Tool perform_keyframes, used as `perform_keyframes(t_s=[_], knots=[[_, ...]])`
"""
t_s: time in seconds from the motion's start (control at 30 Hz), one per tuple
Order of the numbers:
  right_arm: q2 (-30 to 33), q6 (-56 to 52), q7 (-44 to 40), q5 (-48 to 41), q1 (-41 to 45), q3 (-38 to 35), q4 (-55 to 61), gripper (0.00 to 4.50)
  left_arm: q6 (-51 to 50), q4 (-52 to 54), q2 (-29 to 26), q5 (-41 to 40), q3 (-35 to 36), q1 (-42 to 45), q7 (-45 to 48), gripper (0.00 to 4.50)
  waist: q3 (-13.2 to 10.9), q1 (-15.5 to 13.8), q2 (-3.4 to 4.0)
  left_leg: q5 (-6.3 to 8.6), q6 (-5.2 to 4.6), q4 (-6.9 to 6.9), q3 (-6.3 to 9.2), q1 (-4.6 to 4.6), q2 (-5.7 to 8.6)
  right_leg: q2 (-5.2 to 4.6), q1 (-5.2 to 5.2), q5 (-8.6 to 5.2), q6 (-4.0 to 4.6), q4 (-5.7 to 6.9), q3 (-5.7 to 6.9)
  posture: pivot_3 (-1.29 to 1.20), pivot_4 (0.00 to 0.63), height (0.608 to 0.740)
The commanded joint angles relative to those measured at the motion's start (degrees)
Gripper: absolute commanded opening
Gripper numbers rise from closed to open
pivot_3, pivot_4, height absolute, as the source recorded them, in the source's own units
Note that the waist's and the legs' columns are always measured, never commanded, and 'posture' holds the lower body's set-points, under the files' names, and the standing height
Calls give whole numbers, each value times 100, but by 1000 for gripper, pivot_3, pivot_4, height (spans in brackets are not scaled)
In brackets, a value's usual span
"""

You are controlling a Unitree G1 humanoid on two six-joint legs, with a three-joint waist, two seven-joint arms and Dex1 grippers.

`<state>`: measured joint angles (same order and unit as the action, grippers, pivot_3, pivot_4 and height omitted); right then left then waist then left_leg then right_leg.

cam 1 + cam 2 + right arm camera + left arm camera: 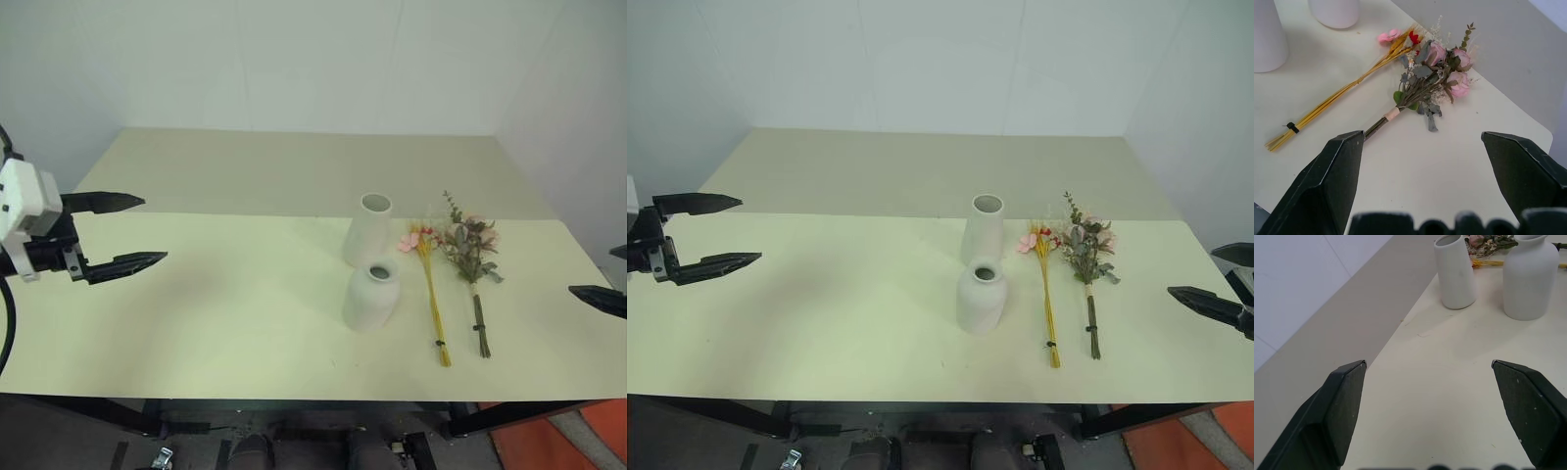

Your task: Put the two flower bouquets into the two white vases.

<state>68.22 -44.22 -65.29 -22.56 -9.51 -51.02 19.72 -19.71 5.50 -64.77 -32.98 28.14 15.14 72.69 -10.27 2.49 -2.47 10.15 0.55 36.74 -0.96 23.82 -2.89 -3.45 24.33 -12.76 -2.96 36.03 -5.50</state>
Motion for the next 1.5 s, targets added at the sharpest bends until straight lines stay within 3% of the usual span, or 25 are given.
perform_keyframes(t_s=[0.03, 0.4, 0.57, 0.8, 1.0, 1.3, 1.4, 1.5], knots=[[114, -49, 5, 68, 55, -188, 39, 4500, 60, 93, -33, -72, 150, 69, -23, 4451, 0, 3, 0, 0, 0, 0, 0, 0, 0, 0, 0, 0, 0, 0, 0, 0, 150, 740], [99, -611, 122, -335, 365, -32, 128, 4500, 100, 69, 55, -53, -5, 141, -46, 4451, 0, 9, 0, 0, 0, 0, 0, 0, 0, 0, 0, 0, 0, 0, 0, 0, 150, 740], [60, -2031, 1271, -710, 1621, 1523, 60, 4500, 84, 139, 191, -83, -342, 413, -81, 4451, 1, 44, -3, 0, 0, 0, 0, -7, -1, 1, -4, 1, 1, 1, -2, 0, 150, 740], [-580, -3334, 2436, -596, 3539, 3461, -637, 4500, 100, 147, 281, 11, -894, 858, -4, 4451, 1, 24, -1, 0, -2, -3, 0, 18, 0, 3, 19, 1, 5, 1, -3, 0, 150, 740], [-1089, -3356, 2775, -226, 4418, 4647, -1819, 4500, 111, 238, 429, 28, -1124, 1106, -48, 4451, 1, 1, -2, -1, -5, 1, 4, 57, 5, 5, 48, 22, -28, 2, -4, 0, 150, 740], [-1509, -2559, 2679, 393, 5352, 5579, -3691, 4500, 55, 388, 422, 97, -1040, 783, -88, 4451, 1, 44, -1, -1, -5, 1, 3, 57, 4, 8, 56, 29, -39, 8, -5, 0, 150, 740], [-1624, -2308, 2496, 621, 5654, 5886, -4293, 3882, 9, 467, 433, 32, -961, 697, -142, 4500, 1, 48, -1, -2, -6, 1, 3, 56, 4, 9, 57, 30, -40, 13, -6, 0, 150, 740], [-1687, -2160, 2340, 777, 5868, 6033, -4721, 2898, -35, 547, 397, 1, -874, 616, -164, 4500, 1, 47, -1, -2, -6, 2, 4, 57, 4, 10, 58, 31, -40, 14, -6, 0, 150, 740]])
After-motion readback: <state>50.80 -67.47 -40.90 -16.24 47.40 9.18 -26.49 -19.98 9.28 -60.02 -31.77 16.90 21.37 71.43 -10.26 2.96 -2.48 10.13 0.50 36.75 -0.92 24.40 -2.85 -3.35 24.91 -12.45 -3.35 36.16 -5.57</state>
